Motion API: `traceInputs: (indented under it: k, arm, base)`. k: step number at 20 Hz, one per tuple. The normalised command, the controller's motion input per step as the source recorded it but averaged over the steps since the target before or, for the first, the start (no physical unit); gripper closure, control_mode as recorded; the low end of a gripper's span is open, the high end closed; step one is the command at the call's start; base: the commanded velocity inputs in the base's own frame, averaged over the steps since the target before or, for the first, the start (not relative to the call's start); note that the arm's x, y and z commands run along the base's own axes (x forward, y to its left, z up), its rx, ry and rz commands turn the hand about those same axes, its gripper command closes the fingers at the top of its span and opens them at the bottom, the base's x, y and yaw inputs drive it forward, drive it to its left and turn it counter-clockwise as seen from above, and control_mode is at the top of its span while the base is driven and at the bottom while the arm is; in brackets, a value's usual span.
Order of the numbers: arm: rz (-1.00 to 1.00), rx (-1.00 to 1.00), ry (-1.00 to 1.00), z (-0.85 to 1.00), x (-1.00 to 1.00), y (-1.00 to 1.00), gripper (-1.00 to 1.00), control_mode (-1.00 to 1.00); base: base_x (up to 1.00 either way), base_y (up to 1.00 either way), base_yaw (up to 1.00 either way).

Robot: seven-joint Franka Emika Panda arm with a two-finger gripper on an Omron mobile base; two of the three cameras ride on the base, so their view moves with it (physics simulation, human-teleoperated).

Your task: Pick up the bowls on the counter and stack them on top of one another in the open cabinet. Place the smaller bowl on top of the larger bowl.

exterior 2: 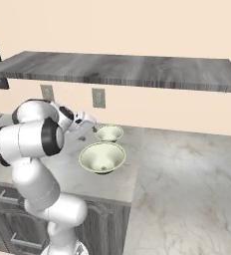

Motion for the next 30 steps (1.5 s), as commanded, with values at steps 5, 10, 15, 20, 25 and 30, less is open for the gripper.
traceInputs:
  k: [5,10,15,20,25,30]
  arm:
    - [-0.05,-0.01,0.00,-0.28,0.37,0.00,-1.00,-1.00]
    - [-0.05,0.00,0.00,-0.25,0.42,0.00,-1.00,-1.00]
    - [-0.04,0.00,0.00,-0.22,0.44,0.00,-1.00,-1.00]
    - [-0.01,0.00,0.00,-0.21,0.43,0.00,-1.00,-1.00]
    - [0.00,0.00,0.01,-0.22,0.35,0.00,-1.00,-1.00]
    - [0.02,0.00,0.03,-0.22,0.26,0.00,-1.00,-1.00]
  base:
    - [0.00,0.00,0.00]
    - [0.00,0.00,0.00]
    - [0.00,0.00,0.00]
    - [0.00,0.00,0.00]
    - [0.00,0.00,0.00]
    - [0.00,0.00,0.00]
